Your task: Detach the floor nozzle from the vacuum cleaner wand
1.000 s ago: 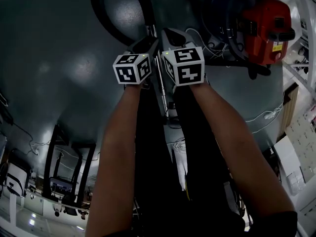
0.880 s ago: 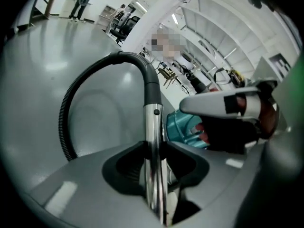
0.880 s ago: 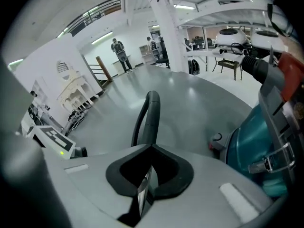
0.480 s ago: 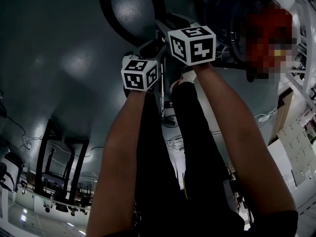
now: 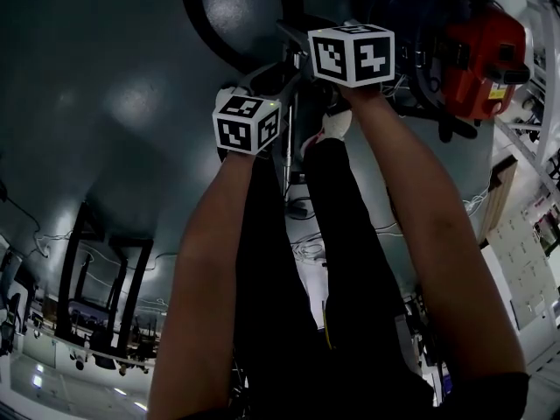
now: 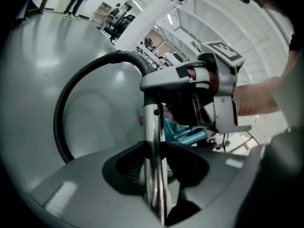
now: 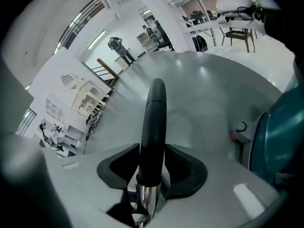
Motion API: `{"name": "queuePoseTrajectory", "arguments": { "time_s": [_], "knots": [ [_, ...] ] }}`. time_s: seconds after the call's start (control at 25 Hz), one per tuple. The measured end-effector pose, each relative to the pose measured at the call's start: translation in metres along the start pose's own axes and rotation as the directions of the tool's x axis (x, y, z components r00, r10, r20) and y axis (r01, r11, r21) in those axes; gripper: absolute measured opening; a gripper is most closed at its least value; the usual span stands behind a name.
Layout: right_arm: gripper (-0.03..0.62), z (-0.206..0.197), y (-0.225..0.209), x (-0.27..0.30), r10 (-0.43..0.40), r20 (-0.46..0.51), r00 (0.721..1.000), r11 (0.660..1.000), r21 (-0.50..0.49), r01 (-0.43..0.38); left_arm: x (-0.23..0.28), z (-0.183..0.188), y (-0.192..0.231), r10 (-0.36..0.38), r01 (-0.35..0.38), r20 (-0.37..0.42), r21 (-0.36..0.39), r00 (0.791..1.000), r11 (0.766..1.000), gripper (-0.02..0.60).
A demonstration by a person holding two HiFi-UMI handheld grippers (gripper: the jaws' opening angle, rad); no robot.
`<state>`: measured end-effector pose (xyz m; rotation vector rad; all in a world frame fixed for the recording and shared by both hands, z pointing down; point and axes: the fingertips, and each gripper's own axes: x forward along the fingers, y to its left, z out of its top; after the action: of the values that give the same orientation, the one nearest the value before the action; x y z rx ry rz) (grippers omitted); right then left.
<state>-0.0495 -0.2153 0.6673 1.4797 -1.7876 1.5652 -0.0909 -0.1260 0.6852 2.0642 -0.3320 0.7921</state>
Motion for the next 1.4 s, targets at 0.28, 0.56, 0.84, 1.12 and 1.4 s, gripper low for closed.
{"name": "queuePoseTrajectory", "arguments": {
  "time_s": [0.28,0.56,0.84,1.12,1.4],
  "knots": [
    [0.15,-0.002,0.0,-0.001,0.049,-0.033,0.998,0.997,0.062,-0.047,-0.001,-0.001,-0.003,-0.034,0.034,0.03,0.003,0.999,0.999,0.149],
    [0.149,-0.004,-0.003,-0.006,0.085,-0.063,0.994,0.993,0.082,-0.08,0.016,0.0,-0.008,-0.039,0.037,0.024,0.045,0.999,0.998,0.187],
    [0.149,-0.002,-0.003,-0.006,0.042,-0.039,0.998,0.998,0.055,-0.04,0.02,0.003,-0.007,0.009,-0.008,0.047,-0.019,0.999,1.0,0.167],
    [0.147,-0.003,-0.001,-0.006,0.04,-0.076,0.996,0.998,0.054,-0.036,0.016,0.003,-0.005,0.057,-0.052,0.085,-0.054,0.995,0.997,0.167],
    [0.144,0.045,-0.006,-0.02,0.04,0.067,0.997,0.999,0.015,-0.041,0.013,-0.052,-0.004,0.053,-0.06,-0.1,-0.068,0.994,0.996,0.166]
  ]
}}
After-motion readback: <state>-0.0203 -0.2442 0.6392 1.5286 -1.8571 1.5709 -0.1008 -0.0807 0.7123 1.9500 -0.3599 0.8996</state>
